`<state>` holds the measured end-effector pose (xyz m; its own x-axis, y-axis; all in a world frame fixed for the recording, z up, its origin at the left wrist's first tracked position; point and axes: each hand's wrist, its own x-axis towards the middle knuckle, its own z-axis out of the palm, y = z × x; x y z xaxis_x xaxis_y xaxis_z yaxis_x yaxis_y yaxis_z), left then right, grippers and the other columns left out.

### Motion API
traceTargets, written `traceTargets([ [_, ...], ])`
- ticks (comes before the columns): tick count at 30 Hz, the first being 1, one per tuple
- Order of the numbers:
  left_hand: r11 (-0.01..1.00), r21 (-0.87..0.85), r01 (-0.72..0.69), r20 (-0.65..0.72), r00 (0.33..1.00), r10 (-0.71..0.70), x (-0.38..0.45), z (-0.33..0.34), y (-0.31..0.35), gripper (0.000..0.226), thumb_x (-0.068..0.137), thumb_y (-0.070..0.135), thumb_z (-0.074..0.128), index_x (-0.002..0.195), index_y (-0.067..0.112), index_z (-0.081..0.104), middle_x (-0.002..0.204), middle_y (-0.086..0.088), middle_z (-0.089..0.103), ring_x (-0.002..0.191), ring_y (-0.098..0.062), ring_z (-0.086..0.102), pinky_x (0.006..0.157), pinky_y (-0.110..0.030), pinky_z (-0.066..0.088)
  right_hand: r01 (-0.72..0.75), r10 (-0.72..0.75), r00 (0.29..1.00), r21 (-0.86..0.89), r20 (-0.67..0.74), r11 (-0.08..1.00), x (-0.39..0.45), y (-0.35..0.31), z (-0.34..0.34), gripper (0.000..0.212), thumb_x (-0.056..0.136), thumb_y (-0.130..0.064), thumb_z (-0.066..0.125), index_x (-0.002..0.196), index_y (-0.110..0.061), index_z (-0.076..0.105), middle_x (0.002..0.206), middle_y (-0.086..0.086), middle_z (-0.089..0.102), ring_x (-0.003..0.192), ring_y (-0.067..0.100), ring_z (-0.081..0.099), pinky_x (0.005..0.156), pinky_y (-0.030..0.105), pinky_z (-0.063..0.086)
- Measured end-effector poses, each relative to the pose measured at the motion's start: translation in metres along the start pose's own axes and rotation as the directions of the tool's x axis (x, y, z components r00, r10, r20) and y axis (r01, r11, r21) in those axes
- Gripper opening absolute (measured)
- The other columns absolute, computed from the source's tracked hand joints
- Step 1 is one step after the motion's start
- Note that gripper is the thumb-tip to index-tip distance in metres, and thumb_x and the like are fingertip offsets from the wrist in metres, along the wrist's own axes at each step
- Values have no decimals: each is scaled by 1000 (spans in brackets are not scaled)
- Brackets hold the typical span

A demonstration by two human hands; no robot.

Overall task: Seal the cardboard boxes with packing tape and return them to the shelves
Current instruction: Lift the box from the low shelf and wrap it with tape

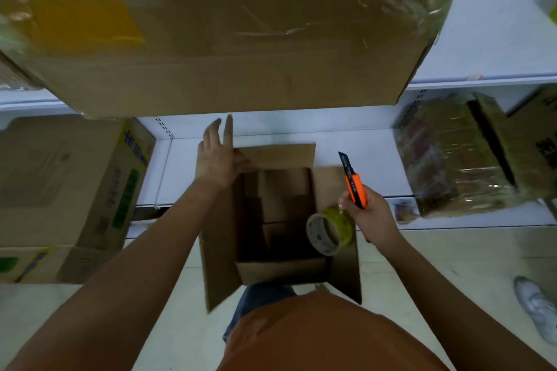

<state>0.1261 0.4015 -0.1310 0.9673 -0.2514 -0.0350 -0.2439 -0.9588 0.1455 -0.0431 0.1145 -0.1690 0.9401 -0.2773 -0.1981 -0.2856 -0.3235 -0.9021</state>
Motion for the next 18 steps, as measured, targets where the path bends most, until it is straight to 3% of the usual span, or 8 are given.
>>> traceTargets([
  [2,1000,-4,18,101,995,-17,16,-4,14,81,86,45,70,154,22,32,151,-14,40,134,-34,42,101,-45,43,10,-10,1000,-8,22,1000,-5,-2,3,18,92,-15,68,82,-30,66,81,-8,71,81,16,68,80,39,55],
  [4,997,77,30,187,981,-44,20,-7,23,39,92,49,60,119,22,65,121,-7,65,111,-28,61,83,-33,45,41,-40,999,-36,31,999,-9,-8,2,18,94,-15,67,84,-30,64,79,-12,69,76,8,65,75,29,51],
  [6,974,224,-30,170,985,-9,12,-5,26,31,98,46,52,99,21,70,103,-4,70,96,-26,67,72,-28,42,59,-59,998,-11,7,998,-13,-17,-1,15,94,-17,66,85,-28,64,76,-14,67,72,3,62,72,23,47],
  [9,964,252,-85,129,990,54,-14,28,22,29,100,17,44,121,17,65,116,-7,68,103,-26,66,77,-32,53,99,-95,994,80,-62,992,-18,-36,-12,11,95,-18,66,86,-24,64,70,-19,64,68,-3,60,68,15,45],
  [10,969,228,-97,154,986,62,-27,44,22,38,100,13,42,136,11,54,133,-12,59,121,-28,59,86,-35,54,122,-112,990,108,-90,987,-21,-42,-18,10,96,-18,65,87,-22,64,68,-20,63,67,-4,59,66,12,44],
  [12,969,200,-145,276,957,86,-52,73,19,62,105,27,35,157,3,11,162,-24,14,151,-38,15,112,-45,37,170,-150,978,128,-148,977,-27,-55,-30,7,95,-20,66,88,-22,65,69,-17,63,64,-2,57,63,11,44],
  [15,969,105,-224,470,870,150,-71,107,13,98,89,80,22,155,22,-22,153,-27,-34,142,-50,-28,120,-57,-6,200,-173,962,114,-211,973,-32,-64,-50,8,94,-24,67,87,-26,64,77,-7,67,66,2,59,66,17,48],
  [18,972,52,-227,529,832,166,-71,118,14,131,55,103,14,152,27,-28,146,-28,-45,133,-52,-39,115,-62,-14,200,-166,949,104,-267,974,-38,-68,-69,7,93,-25,68,88,-28,65,82,-4,69,65,9,61,66,28,52],
])
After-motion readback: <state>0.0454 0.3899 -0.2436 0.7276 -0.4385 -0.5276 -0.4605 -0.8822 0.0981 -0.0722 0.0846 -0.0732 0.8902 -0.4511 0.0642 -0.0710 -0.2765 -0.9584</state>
